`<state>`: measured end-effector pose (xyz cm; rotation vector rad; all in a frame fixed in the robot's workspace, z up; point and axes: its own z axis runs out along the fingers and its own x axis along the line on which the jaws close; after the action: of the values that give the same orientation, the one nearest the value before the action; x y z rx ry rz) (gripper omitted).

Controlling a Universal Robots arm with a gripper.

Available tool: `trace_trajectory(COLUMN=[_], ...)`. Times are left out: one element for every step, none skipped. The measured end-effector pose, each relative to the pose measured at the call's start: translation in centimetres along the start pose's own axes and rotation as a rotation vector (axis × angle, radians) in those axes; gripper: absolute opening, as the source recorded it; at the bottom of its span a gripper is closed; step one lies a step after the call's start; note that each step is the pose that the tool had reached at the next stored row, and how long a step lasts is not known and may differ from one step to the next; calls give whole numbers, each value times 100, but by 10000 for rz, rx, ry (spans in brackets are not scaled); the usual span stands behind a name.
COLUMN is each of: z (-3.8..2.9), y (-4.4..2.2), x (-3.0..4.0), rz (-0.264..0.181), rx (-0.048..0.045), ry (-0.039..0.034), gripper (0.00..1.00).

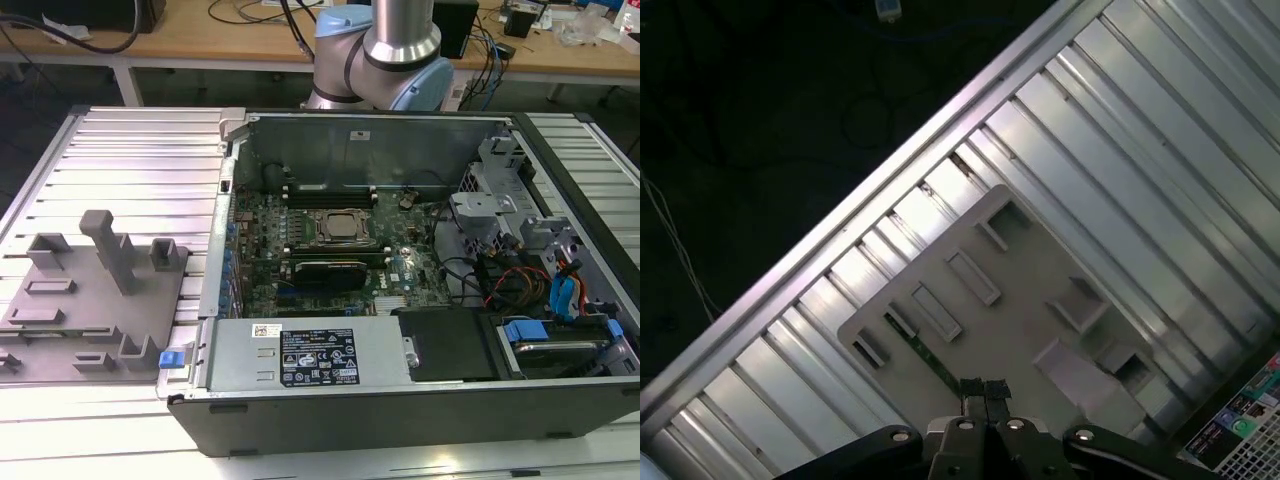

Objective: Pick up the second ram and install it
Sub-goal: 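Pick up the second ram and move it above second insertion slot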

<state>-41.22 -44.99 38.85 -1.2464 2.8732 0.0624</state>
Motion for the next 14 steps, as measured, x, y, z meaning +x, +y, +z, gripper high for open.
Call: trace_trajectory(z=[0, 0, 0, 0, 0, 1, 1, 1, 1, 1, 1, 1, 1, 1], y=[0, 0, 0, 0, 0, 0, 0, 0, 0, 0, 0, 0, 0, -1], x=[0, 0, 0, 0, 0, 0, 0, 0, 0, 0, 0, 0, 0, 0], rz=[-108, -235, -299, -382, -478, -580, -710, -861, -1151, -1391, -1592, -1784, -2001, -2192], rx=[-3, -6, -8, -10, -12, -14, -18, -21, -28, -34, -38, -43, -48, -48], ry=[4, 8, 10, 13, 16, 19, 23, 28, 38, 46, 52, 58, 66, 79], gripper=[11, 11, 11, 11, 11, 11, 11, 11, 11, 11, 11, 11, 11, 11])
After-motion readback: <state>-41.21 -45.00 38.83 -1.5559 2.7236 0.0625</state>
